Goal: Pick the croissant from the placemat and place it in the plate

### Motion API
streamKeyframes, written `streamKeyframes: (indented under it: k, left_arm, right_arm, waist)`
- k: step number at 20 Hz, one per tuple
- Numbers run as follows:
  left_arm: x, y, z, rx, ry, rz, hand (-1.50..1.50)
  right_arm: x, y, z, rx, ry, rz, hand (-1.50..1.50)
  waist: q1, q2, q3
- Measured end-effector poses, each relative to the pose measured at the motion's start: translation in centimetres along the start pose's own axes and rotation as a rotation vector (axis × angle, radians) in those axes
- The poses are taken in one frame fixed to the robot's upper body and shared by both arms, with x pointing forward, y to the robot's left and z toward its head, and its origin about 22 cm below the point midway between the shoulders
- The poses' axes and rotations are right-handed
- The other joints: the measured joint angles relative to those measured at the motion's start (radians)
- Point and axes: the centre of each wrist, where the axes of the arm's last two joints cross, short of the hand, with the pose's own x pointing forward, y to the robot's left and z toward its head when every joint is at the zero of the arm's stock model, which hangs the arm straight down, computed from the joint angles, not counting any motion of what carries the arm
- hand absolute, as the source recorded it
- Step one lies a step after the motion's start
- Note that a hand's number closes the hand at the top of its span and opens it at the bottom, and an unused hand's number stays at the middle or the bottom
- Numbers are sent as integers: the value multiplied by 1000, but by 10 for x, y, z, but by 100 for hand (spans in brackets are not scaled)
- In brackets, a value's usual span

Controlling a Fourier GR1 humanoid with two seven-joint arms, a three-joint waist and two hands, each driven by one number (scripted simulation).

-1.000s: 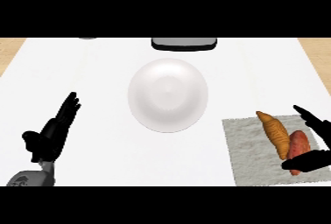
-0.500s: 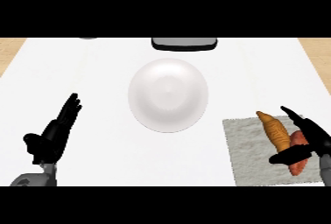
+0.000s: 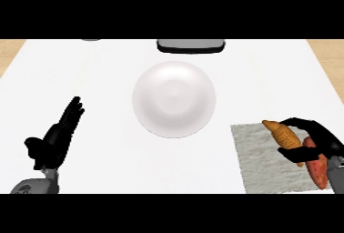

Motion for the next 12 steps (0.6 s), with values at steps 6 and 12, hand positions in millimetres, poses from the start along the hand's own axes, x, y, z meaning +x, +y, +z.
streamKeyframes:
  k: [6,12]
  left_arm:
    - [-1,2,2,-2,1,-3,0]
    - [-3,4,8,16,13,-4,0]
  right_arm:
    - [-4,9,-7,-47,-61,11,150]
    - [11,42,12,-229,-14,50,150]
  waist:
    - [-2,-5,-8]
    - [-21,-8,-3]
